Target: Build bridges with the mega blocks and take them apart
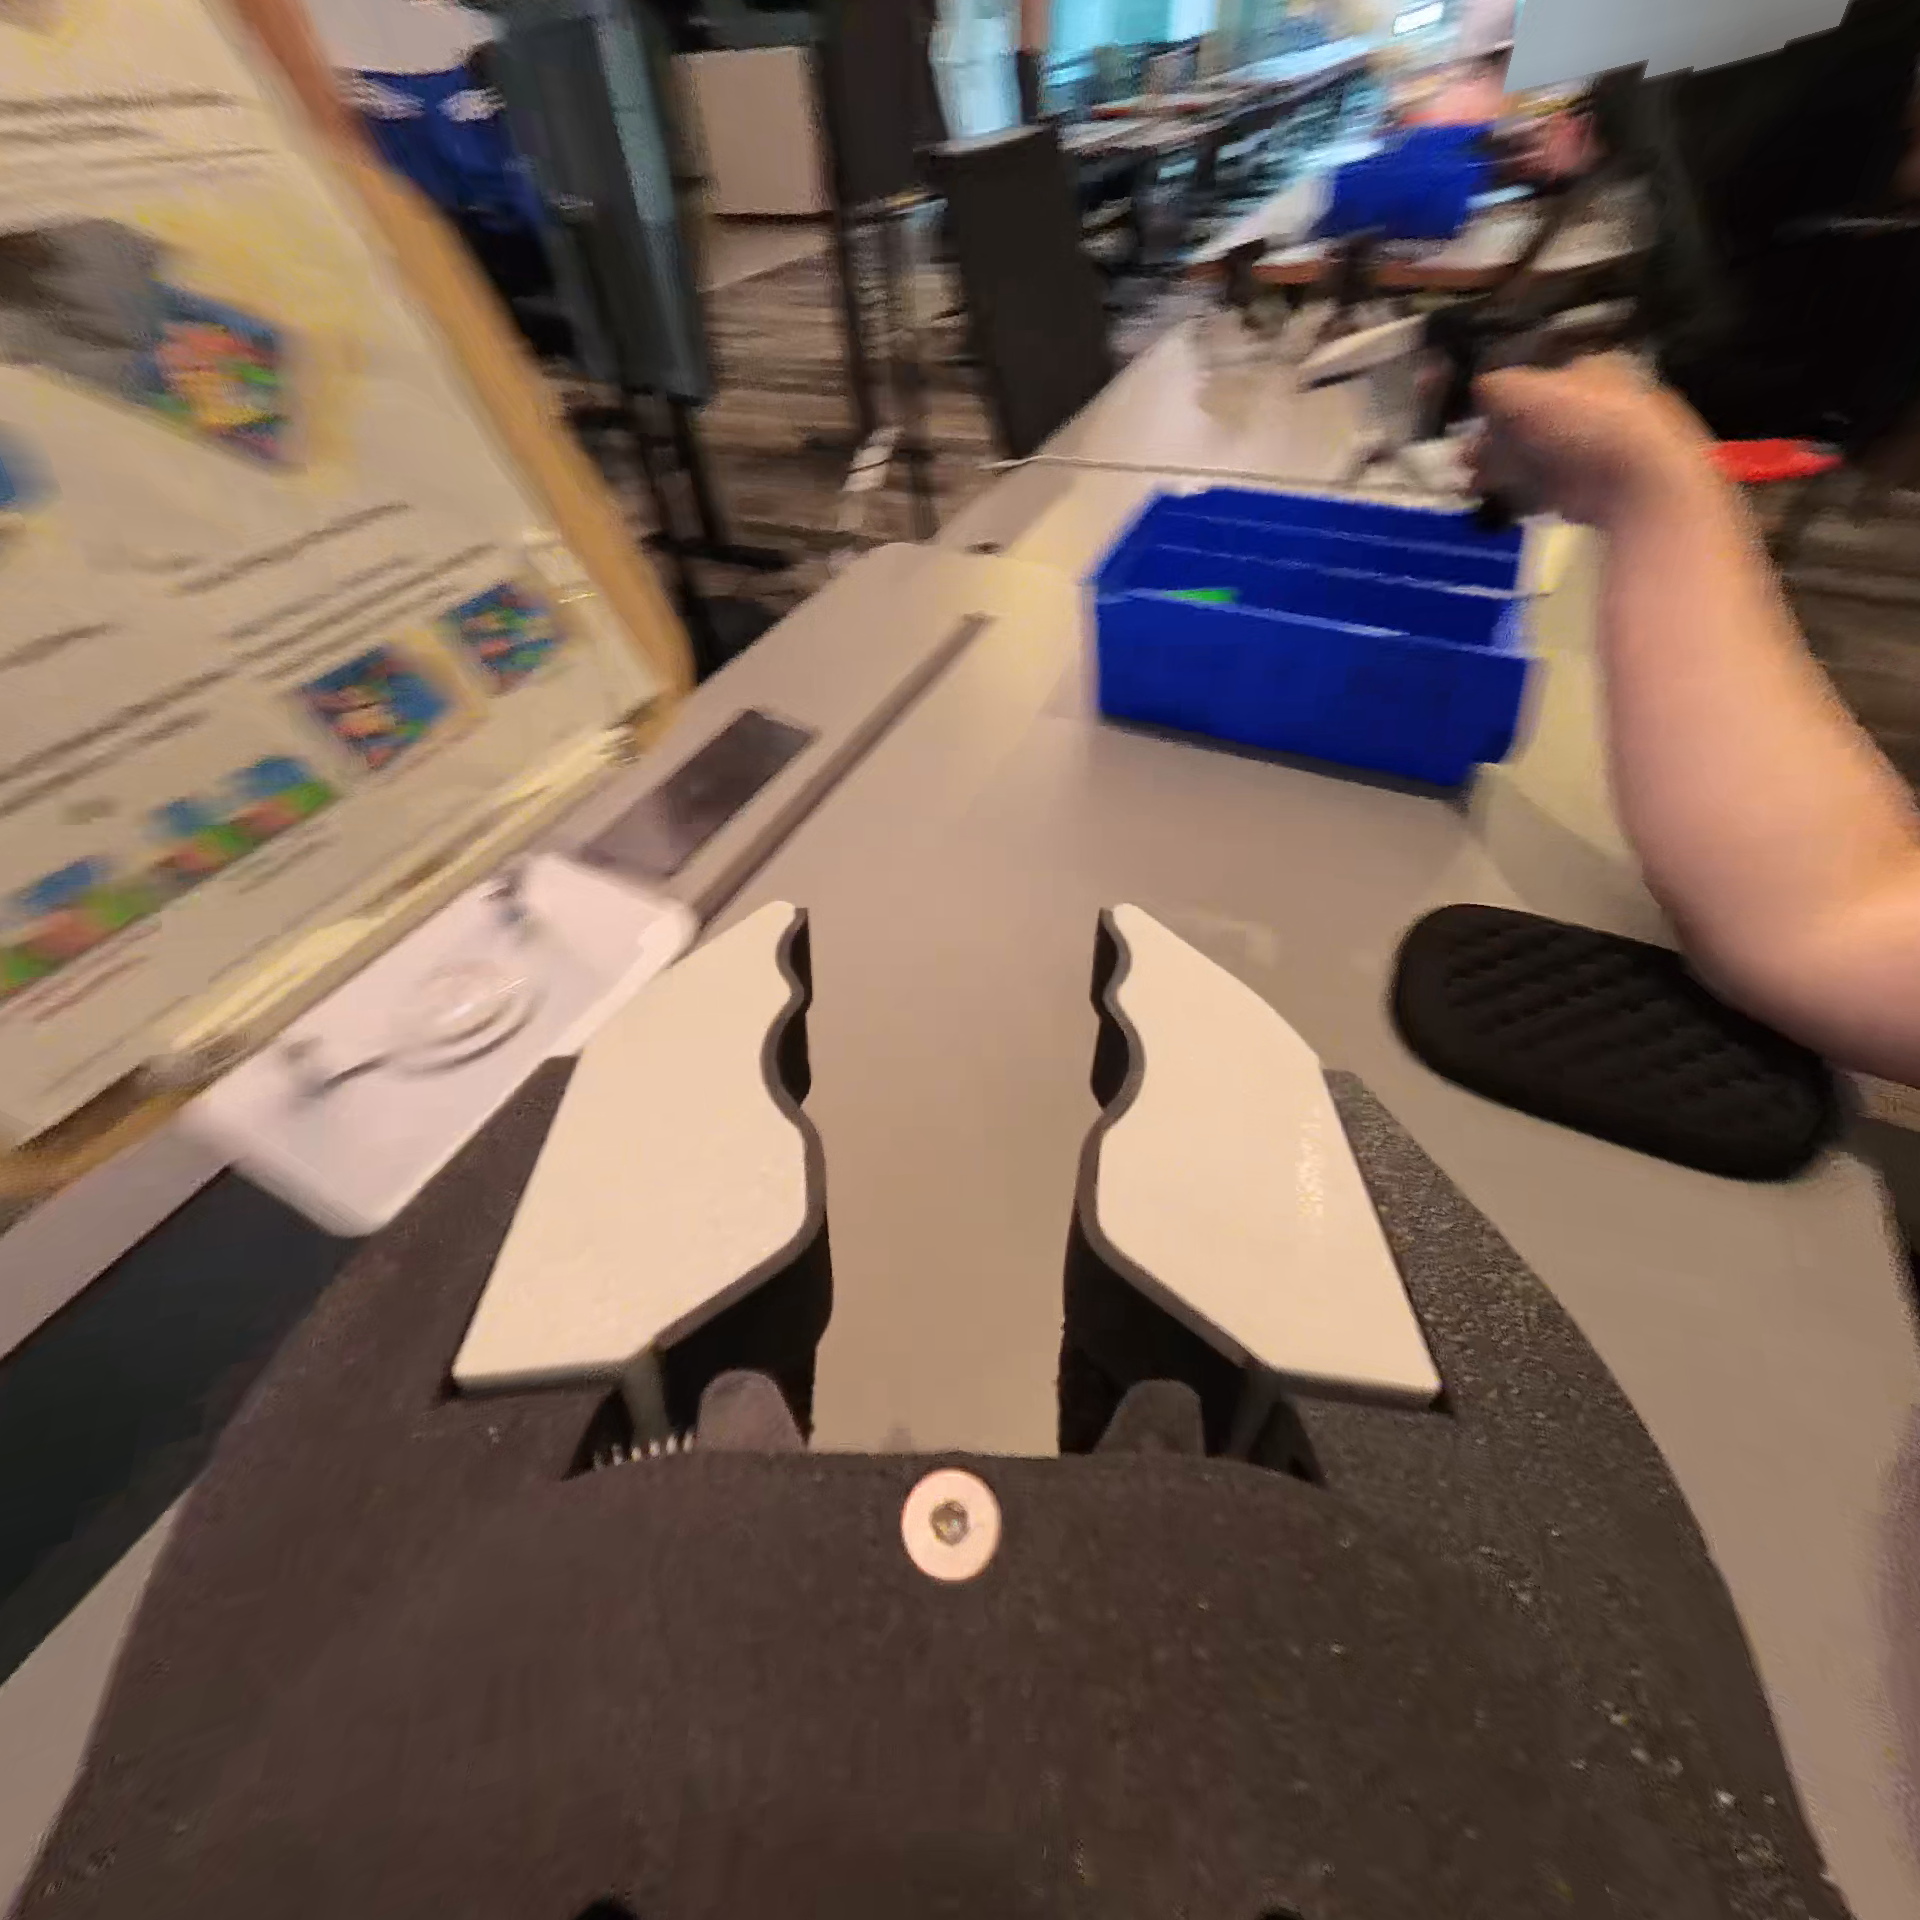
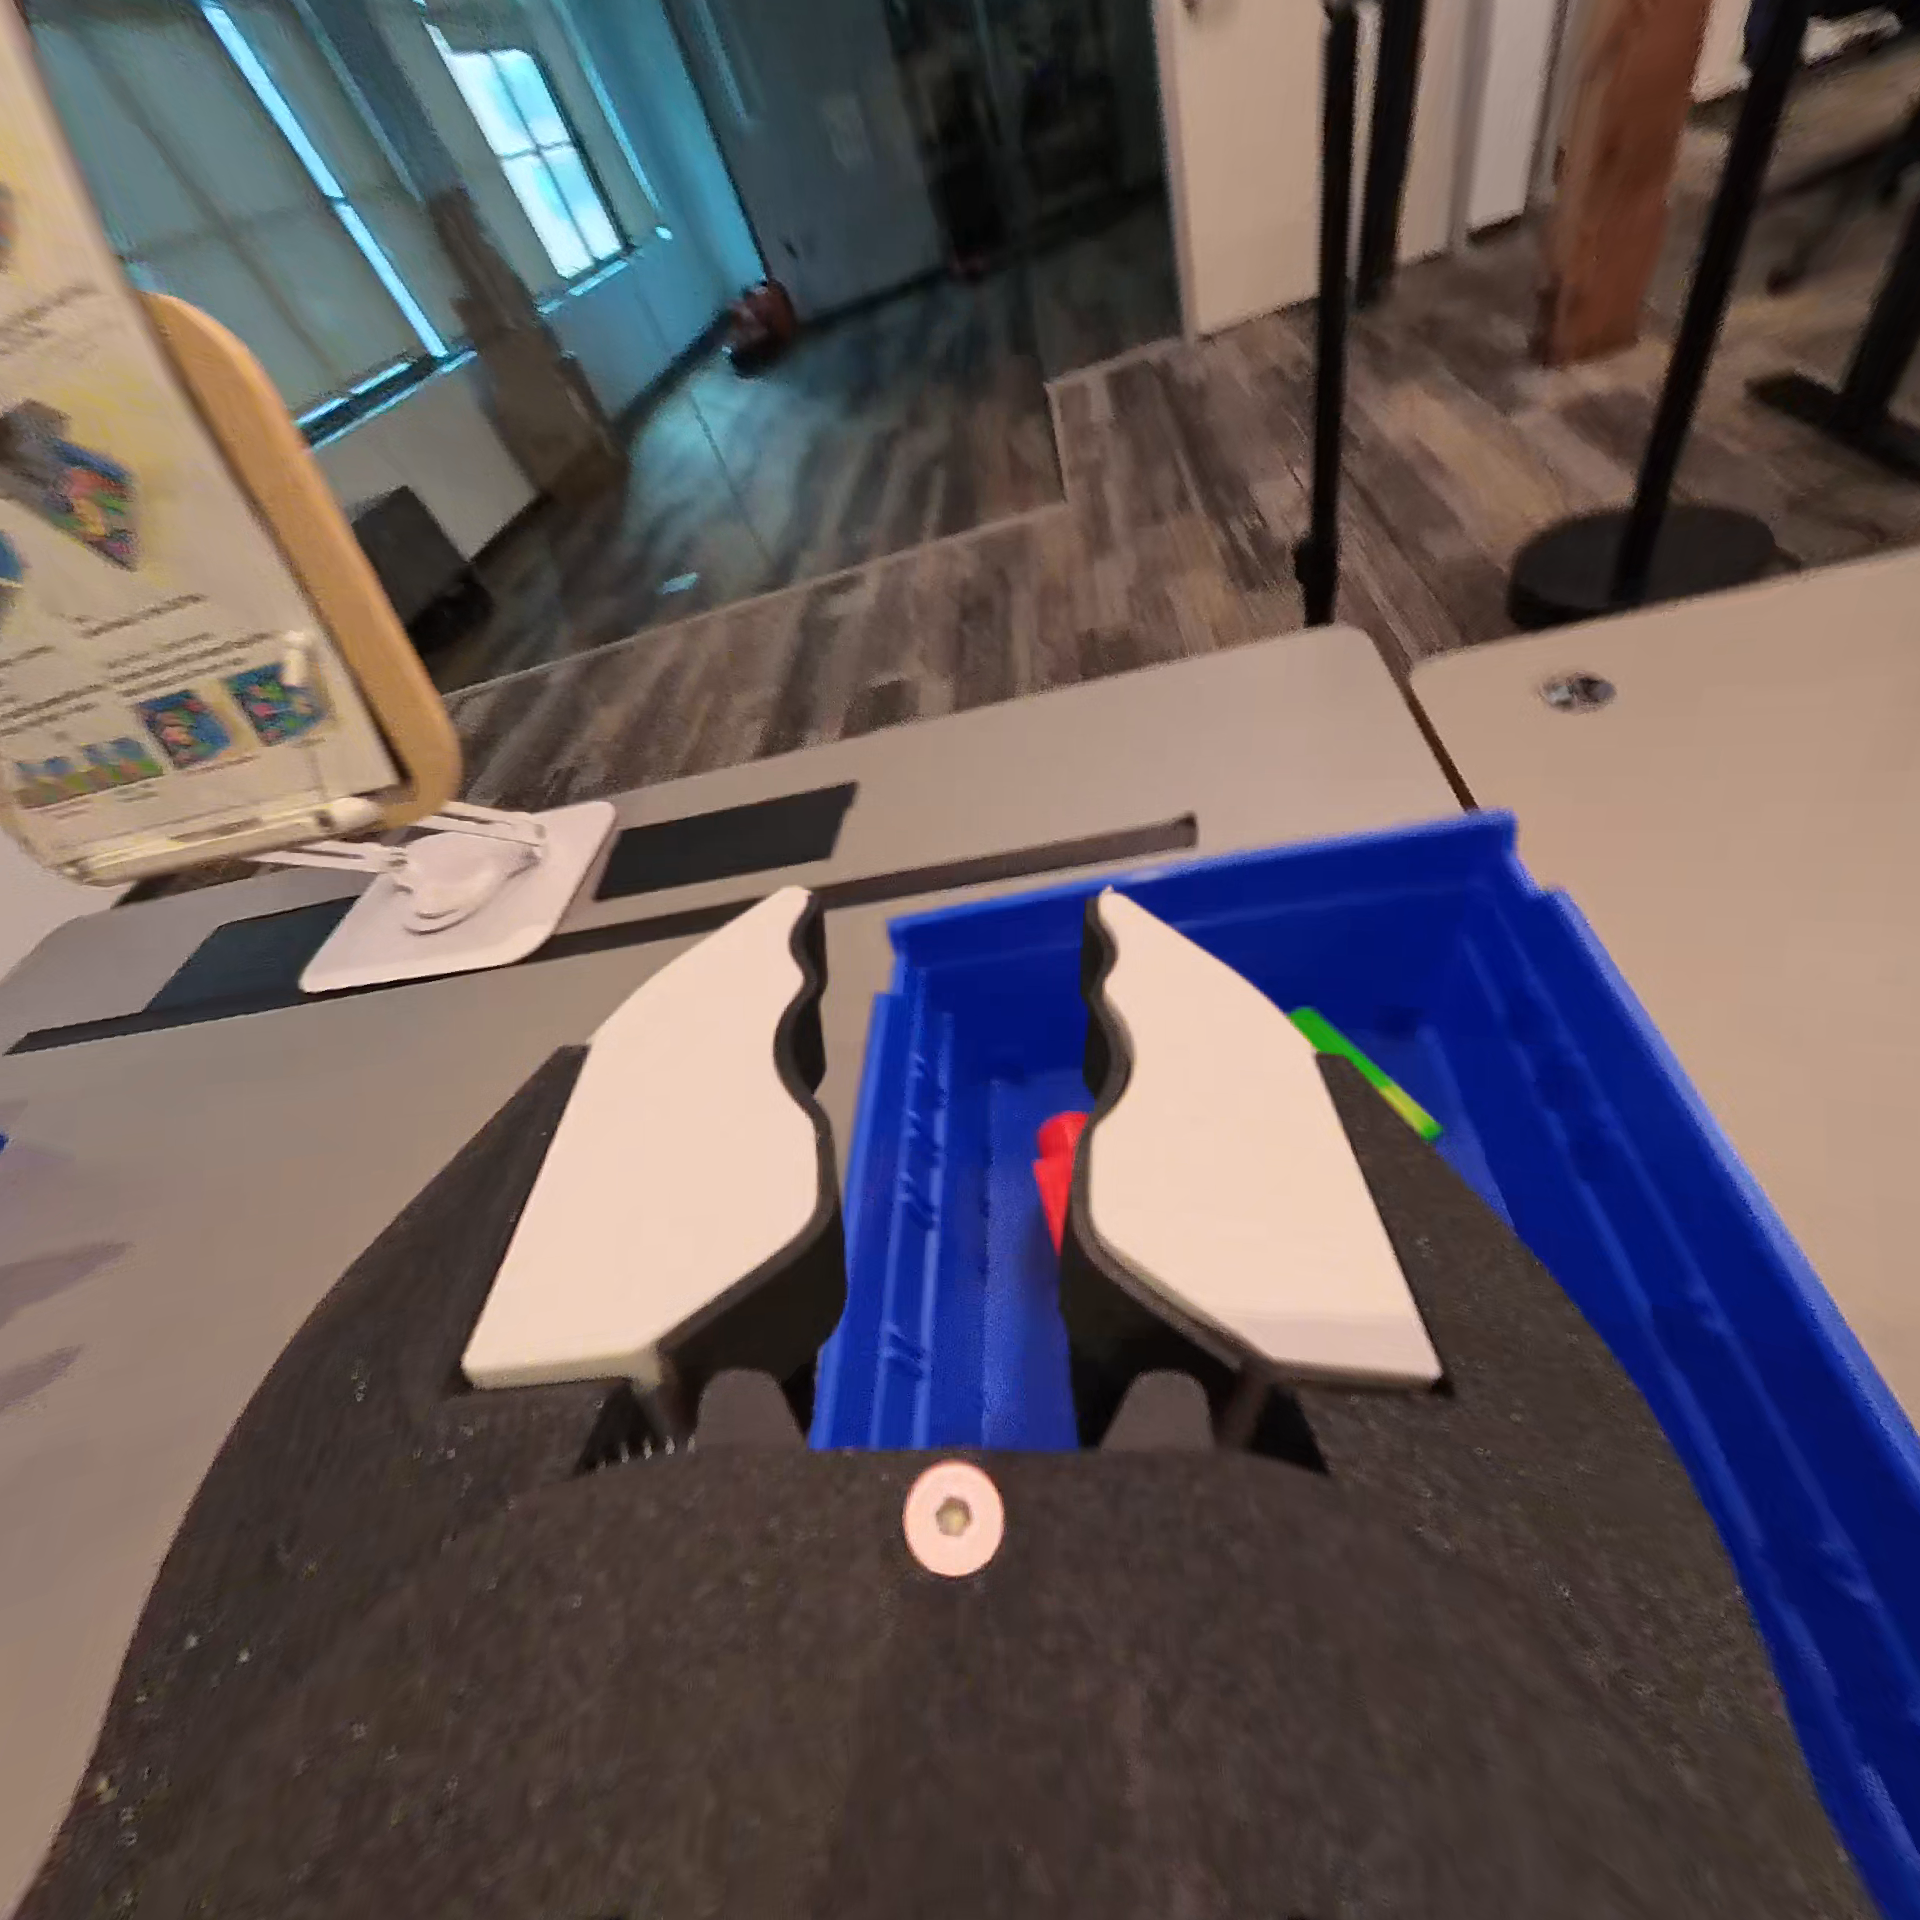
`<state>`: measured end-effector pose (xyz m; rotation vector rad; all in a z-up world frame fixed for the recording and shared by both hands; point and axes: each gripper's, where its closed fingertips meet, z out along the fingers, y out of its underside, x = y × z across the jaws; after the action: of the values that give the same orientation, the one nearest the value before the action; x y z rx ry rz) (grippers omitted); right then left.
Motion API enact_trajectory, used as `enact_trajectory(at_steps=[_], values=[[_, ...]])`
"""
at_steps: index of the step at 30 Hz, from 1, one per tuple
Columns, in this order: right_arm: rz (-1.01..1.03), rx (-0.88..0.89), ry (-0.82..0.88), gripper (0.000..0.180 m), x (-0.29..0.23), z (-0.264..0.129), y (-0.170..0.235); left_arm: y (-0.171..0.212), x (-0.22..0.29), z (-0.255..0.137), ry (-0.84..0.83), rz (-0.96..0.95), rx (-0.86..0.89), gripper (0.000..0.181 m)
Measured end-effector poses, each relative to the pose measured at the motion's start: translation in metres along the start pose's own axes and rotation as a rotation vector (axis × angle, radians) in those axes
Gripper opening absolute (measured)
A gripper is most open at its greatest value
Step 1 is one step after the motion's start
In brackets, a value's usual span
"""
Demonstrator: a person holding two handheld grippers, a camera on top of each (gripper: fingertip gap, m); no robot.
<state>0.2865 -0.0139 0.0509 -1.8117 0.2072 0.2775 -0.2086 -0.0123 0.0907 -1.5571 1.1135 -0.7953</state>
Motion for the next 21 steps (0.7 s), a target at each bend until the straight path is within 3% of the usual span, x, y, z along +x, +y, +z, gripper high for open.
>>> enact_trajectory(at_steps=[5,8,11,16,19,21], values=[[-0.143,0.024,-0.028,0.046,-0.046,0.003,-0.02,0.02,-0.081,-0.107,-0.596,0.025,-0.166,0.051],[-0.209,0.008,-0.061,0.046,-0.071,0.015,-0.021,0.033,-0.095,-0.174,-0.809,-0.055,-0.217,0.046],[-0.258,-0.024,-0.096,0.047,-0.091,0.029,-0.015,0.079,-0.102,-0.236,-1.017,-0.189,-0.429,0.042],[-0.321,-0.105,-0.131,0.048,-0.11,0.051,0.004,0.157,-0.101,-0.293,-1.079,-0.355,-0.717,0.041],[-0.371,-0.155,-0.138,0.049,-0.116,0.059,0.015,0.164,-0.106,-0.313,-1.078,-0.28,-0.807,0.042],[-0.399,-0.177,-0.157,0.049,-0.122,0.064,0.02,0.162,-0.112,-0.326,-1.033,-0.089,-0.936,0.044]])
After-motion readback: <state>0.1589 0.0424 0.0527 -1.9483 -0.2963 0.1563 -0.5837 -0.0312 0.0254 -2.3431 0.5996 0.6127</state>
